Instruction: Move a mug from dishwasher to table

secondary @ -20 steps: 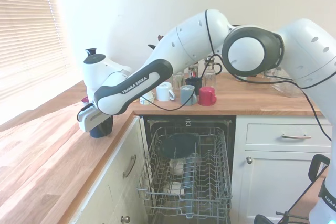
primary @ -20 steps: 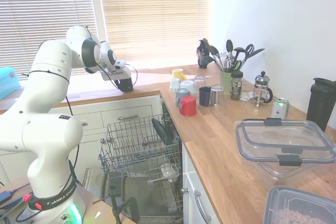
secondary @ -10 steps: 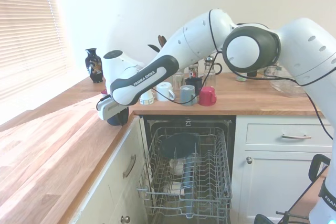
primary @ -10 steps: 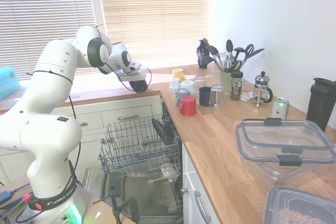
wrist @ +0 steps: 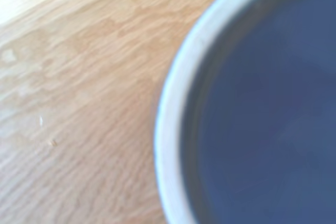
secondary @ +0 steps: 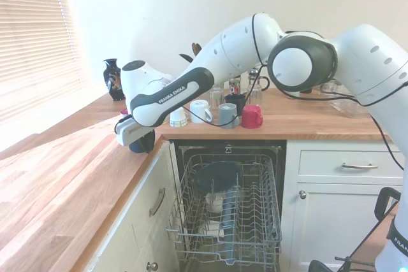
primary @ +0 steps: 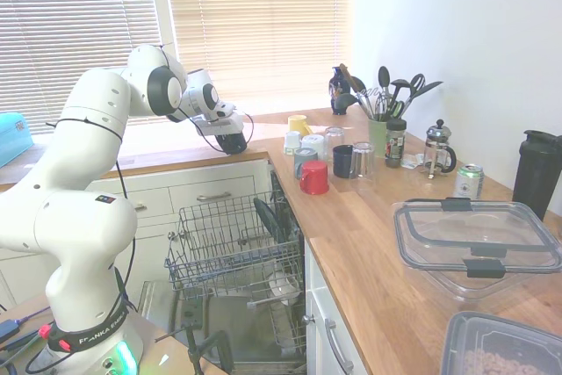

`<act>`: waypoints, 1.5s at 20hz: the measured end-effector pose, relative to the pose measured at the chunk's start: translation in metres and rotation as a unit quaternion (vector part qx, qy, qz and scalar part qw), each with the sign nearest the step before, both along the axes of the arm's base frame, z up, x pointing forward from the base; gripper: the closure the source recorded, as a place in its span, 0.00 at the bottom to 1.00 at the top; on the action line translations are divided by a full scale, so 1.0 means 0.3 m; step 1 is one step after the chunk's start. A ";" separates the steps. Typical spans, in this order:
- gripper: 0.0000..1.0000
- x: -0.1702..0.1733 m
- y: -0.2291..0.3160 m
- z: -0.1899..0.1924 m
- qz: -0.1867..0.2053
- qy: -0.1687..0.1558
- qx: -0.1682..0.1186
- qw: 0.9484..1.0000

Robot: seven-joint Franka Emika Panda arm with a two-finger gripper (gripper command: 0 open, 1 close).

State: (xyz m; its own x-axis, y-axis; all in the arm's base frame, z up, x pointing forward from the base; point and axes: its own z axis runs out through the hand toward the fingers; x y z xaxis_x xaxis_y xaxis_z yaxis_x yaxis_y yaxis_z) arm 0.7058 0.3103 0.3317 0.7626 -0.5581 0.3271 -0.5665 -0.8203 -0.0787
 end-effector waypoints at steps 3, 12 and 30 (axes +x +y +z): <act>1.00 0.024 0.009 0.011 -0.002 0.003 -0.002 1.000; 0.00 0.053 0.022 0.019 -0.007 0.027 0.008 1.000; 0.00 -0.023 0.041 0.147 -0.012 -0.016 0.019 1.000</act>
State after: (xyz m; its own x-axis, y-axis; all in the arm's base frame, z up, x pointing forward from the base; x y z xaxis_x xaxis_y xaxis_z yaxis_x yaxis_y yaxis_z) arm 0.6988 0.3225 0.3758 0.7390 -0.5881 0.3288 -0.5823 -0.8029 -0.1272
